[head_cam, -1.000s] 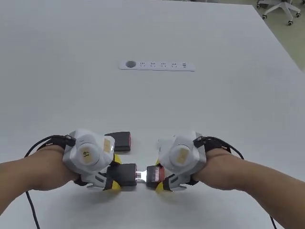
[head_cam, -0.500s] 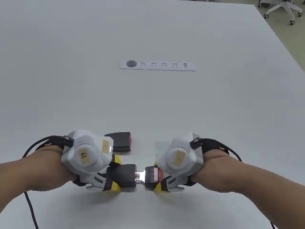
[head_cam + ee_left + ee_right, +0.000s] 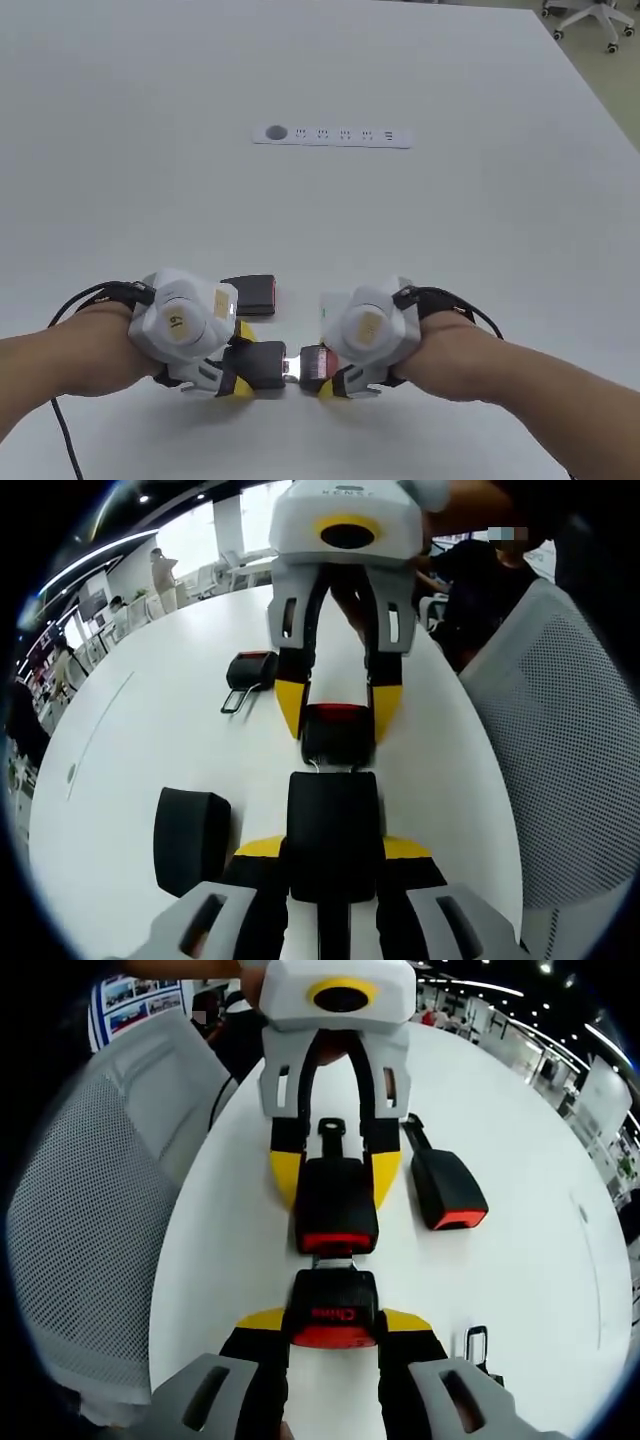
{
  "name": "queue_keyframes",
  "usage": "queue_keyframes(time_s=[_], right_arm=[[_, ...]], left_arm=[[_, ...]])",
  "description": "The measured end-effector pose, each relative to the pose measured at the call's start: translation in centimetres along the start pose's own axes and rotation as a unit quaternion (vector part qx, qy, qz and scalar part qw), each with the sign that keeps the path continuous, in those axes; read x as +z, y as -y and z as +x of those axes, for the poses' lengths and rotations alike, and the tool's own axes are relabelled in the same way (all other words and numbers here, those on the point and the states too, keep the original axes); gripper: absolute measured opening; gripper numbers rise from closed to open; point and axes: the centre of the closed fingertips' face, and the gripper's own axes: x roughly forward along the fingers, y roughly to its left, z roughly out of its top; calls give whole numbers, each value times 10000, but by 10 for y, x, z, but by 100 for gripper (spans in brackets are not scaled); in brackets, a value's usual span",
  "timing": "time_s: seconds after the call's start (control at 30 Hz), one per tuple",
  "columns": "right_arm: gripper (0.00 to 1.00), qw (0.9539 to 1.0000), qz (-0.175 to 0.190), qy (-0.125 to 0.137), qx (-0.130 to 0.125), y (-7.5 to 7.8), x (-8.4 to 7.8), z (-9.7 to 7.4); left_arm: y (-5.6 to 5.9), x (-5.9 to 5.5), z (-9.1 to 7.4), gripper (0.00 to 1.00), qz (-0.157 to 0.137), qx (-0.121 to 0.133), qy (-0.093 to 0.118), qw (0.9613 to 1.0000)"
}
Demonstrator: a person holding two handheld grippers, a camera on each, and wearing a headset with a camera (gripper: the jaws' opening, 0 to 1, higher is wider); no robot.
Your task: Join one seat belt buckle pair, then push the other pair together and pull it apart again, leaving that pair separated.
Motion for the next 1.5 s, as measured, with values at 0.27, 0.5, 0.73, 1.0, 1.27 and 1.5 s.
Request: queue_keyframes(time_s=[0.27, 0.5, 0.73, 1.0, 1.27, 1.5], right_arm=[[30, 10000, -9, 2, -27, 0, 3, 2], [30, 10000, -28, 73, -37, -2, 10, 3], [30, 10000, -15, 40, -44, -2, 9, 0], [30, 10000, 18, 14, -55, -1, 7, -1], [30, 10000, 25, -19, -79, -1, 5, -1], [30, 9998, 29, -123, -131, 0, 2, 0]], left_arm=[[1, 1, -1, 34, -17, 12, 22, 10000], [-1, -2, 0, 34, -44, 44, 65, 10000], [-1, -3, 2, 34, -31, 40, 38, 10000], [-2, -4, 3, 34, -29, 40, 2, 10000], [-1, -2, 1, 34, -43, 27, 11, 10000], [-3, -3, 0, 34, -43, 45, -51, 10000]])
